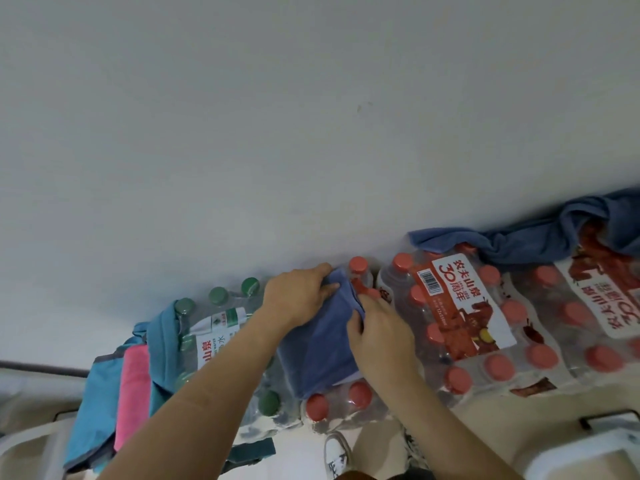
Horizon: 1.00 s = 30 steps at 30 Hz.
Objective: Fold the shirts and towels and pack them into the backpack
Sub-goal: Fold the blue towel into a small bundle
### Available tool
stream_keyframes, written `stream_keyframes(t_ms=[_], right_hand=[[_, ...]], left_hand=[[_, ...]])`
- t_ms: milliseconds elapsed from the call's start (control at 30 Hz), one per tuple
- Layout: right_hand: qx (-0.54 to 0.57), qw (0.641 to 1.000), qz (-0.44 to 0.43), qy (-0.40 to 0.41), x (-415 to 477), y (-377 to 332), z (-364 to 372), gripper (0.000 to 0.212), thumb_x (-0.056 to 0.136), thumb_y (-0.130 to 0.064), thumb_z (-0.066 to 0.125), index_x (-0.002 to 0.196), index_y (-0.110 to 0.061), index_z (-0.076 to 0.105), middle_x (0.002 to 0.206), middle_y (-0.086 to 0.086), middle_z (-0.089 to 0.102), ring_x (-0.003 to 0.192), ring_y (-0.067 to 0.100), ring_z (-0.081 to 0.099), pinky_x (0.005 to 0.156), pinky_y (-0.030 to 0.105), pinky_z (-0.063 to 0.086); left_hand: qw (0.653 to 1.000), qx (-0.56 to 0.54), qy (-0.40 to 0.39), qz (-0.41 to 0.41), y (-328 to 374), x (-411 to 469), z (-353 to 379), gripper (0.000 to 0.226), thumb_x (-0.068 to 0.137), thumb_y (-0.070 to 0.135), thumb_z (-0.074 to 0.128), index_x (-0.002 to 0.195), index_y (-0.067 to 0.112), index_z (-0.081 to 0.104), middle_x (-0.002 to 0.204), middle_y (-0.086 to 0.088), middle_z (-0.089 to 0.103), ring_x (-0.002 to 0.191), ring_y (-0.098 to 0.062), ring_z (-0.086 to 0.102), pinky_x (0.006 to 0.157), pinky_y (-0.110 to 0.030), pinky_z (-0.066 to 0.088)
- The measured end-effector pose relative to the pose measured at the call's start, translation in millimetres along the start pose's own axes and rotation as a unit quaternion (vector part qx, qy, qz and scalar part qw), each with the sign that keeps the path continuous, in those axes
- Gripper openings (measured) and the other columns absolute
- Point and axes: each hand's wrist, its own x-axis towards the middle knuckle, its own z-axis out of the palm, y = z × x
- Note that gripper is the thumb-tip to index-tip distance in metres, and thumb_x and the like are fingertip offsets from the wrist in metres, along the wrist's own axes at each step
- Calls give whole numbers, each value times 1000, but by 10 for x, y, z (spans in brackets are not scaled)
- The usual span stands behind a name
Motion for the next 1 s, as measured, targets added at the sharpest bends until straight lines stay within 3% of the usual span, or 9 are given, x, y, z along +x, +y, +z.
stream_keyframes(t_ms=[167,267,400,500,600,700,767,867,1000], right_hand=[[-3,1000,-2,-3,-30,16,18,39,89,-20,60,127,-14,55,114,6,60,90,19,62,73,24,51],[-10,1000,10,2,-27,53,16,42,88,-22,61,129,-17,51,117,6,55,99,19,58,79,26,50],[0,1000,13,3,-17,85,18,41,87,-22,63,126,-16,50,120,5,56,106,21,56,85,32,51],[-3,1000,3,18,-22,103,33,39,83,-18,67,118,-16,50,116,7,56,97,22,61,75,30,54],[-48,998,-32,21,-50,98,39,55,72,-15,76,121,-13,51,119,11,57,99,26,63,72,33,57],[-109,991,-81,-3,-127,134,59,67,69,-18,78,131,-11,53,128,9,57,115,26,59,84,39,56],[-132,987,-86,11,-162,187,54,47,86,-28,60,130,-9,57,127,6,61,114,23,61,85,38,55],[-164,982,-91,17,-152,192,-19,51,91,-40,34,116,-12,68,111,2,69,97,19,67,75,33,57],[-93,993,-77,-9,-35,214,-116,20,87,-35,62,91,-17,69,80,0,67,68,19,62,53,29,48]], left_hand=[[999,-29,-8,-36,39,22,37,35,97,46,39,124,25,47,115,-6,64,102,-29,60,75,-36,44],[990,49,124,-42,97,-43,129,31,93,43,43,110,18,50,101,-5,62,91,-28,59,70,-38,42],[944,83,276,158,71,-127,291,17,83,24,51,96,17,61,96,-6,60,84,-24,48,67,-36,38],[957,26,190,217,47,-231,306,32,91,33,48,111,16,66,117,-4,63,107,-21,53,87,-38,44],[976,61,105,179,10,-417,426,63,96,55,29,144,16,40,151,0,35,141,-17,29,114,-46,26],[980,93,66,161,-24,-468,489,79,90,70,21,149,18,27,156,-1,20,146,-18,13,113,-56,21],[979,109,49,167,-11,-437,474,89,83,79,22,149,20,28,156,-3,22,145,-21,12,109,-61,23],[979,114,30,167,38,-410,465,104,69,88,31,151,25,18,158,-4,14,146,-25,3,109,-64,10],[980,118,31,157,107,-408,479,115,60,94,29,152,26,15,160,-3,4,145,-20,-8,105,-60,-6]])
